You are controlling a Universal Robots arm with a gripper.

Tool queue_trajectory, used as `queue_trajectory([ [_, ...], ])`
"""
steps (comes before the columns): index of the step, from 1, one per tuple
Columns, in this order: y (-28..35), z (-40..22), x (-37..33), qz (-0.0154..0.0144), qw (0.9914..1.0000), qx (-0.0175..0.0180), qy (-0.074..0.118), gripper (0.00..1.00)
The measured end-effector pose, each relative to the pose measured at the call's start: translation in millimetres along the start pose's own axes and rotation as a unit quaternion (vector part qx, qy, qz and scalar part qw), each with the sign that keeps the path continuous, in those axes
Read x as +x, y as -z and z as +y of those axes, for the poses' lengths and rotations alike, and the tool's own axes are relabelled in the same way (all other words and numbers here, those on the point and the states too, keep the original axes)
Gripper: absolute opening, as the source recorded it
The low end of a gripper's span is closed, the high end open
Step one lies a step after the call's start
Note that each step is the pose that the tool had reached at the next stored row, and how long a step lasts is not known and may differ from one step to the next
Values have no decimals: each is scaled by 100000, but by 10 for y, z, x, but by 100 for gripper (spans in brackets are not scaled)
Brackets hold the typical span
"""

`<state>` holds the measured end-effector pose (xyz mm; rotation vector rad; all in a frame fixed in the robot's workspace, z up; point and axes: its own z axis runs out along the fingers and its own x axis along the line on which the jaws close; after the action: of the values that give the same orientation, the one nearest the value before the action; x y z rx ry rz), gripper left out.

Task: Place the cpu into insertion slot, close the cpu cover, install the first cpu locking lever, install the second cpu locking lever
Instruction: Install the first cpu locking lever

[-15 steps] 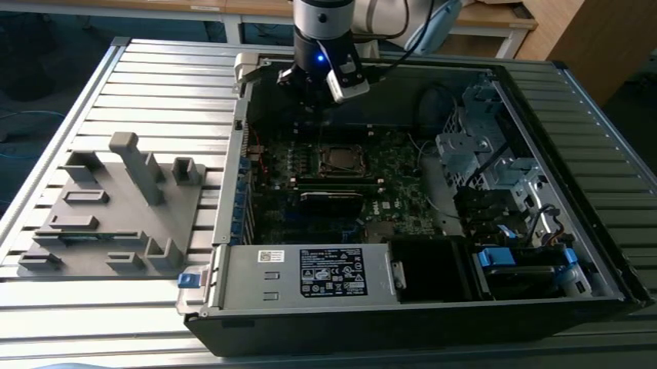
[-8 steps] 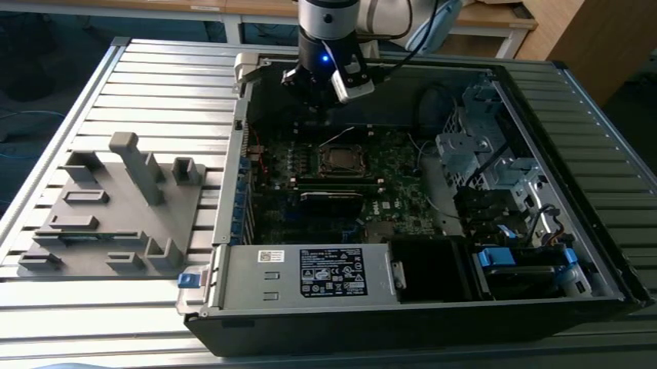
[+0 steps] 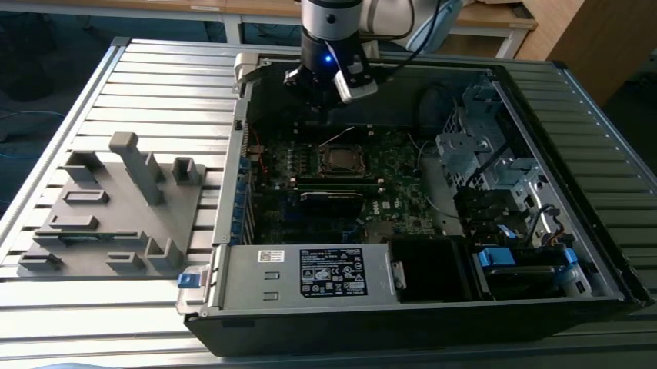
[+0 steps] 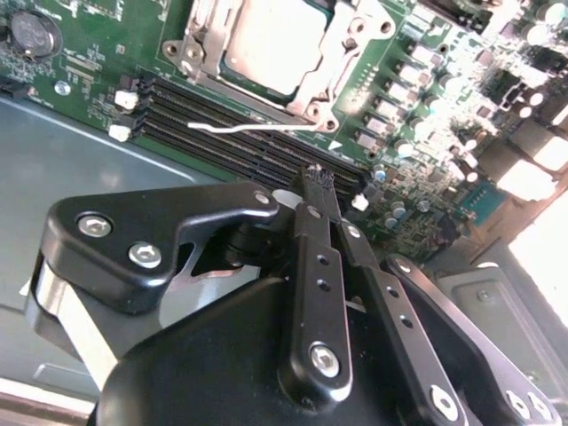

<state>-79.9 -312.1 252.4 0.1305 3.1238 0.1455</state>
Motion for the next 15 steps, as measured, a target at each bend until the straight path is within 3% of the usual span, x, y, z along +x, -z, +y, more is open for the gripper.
queue_trajectory([
  [5, -3, 3, -40, -3, 100000, -4, 2, 10],
  [15, -11, 2, -43, -1, 100000, -2, -2, 10],
])
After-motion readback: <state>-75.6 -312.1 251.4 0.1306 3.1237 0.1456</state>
